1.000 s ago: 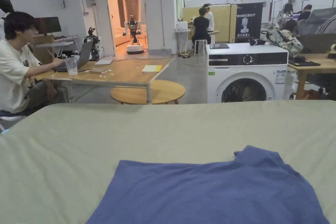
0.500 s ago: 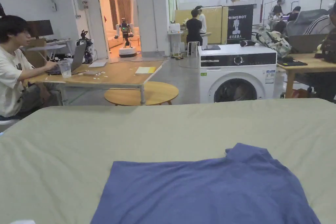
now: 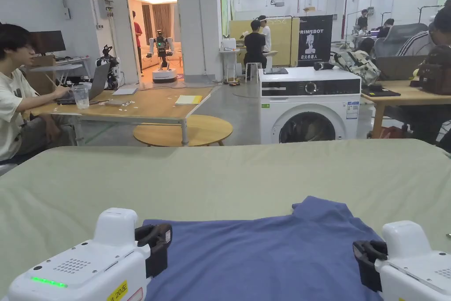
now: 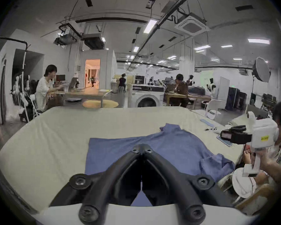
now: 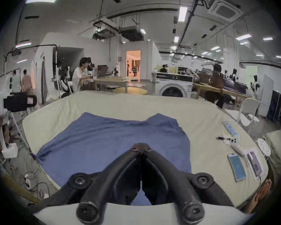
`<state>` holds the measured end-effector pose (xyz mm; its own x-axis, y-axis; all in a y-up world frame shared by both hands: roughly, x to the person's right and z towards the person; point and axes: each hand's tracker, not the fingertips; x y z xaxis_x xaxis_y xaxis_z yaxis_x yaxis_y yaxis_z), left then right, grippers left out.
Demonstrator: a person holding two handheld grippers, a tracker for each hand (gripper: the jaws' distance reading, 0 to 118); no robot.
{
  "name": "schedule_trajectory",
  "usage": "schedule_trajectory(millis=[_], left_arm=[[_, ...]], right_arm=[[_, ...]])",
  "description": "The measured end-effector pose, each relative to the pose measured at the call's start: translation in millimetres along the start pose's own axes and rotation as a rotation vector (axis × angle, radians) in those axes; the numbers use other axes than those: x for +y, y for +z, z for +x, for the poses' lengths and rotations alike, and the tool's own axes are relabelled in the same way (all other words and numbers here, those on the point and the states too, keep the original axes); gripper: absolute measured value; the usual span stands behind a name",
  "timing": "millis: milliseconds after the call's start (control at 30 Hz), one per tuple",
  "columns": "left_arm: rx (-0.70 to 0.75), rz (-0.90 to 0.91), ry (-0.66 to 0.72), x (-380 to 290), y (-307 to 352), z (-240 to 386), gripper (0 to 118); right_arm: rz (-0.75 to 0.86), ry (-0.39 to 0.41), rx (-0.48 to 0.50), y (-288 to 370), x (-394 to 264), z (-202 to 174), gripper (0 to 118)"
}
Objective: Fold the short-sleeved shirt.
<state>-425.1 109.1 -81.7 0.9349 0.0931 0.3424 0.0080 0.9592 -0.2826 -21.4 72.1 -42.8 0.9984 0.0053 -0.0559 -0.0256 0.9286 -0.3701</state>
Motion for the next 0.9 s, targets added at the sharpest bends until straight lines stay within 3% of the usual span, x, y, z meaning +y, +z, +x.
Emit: schedule_trajectory(millis=[167, 300, 333, 367, 500, 667, 767, 867, 900], left_arm=[[0.004, -0.025, 0.025, -5.7, 11.6, -26.0, 0], [-0.058, -0.18, 0.075, -33.1, 28.4, -73.0, 28], [-0.033, -0.235, 0.078, -47.5, 34.5, -83.7, 45], [0.001, -0.265, 0.083, -60.7, 40.6, -93.0, 48], [0.127, -0.402, 0.144, -115.9, 48.5, -117.9, 48], [0.154, -0.527, 0.193, -162.5, 28.9, -129.3, 48], [0.162, -0.535, 0.236, -169.9, 15.0, -132.8, 33], [0.145, -0.567, 0.249, -163.3, 4.6, -127.1, 6], [0.123, -0.577, 0.232, -165.1, 1.1, -122.0, 6]], right_arm=[[-0.013, -0.024, 0.022, -0.8, -8.2, 2.9, 0], [-0.033, -0.049, 0.052, 6.4, -18.6, 12.0, 0], [-0.048, -0.081, 0.066, 8.2, -23.3, 15.7, 0], [-0.059, -0.116, 0.079, 9.9, -27.3, 16.7, 0], [-0.086, -0.203, 0.104, 13.9, -41.8, 23.4, 0], [-0.119, -0.196, 0.08, 17.8, -48.3, 24.4, 0], [-0.131, -0.202, 0.063, 26.7, -54.2, 31.8, 0], [-0.145, -0.215, 0.02, 39.2, -61.4, 41.3, 0], [-0.149, -0.22, 0.009, 42.8, -64.2, 46.3, 0]])
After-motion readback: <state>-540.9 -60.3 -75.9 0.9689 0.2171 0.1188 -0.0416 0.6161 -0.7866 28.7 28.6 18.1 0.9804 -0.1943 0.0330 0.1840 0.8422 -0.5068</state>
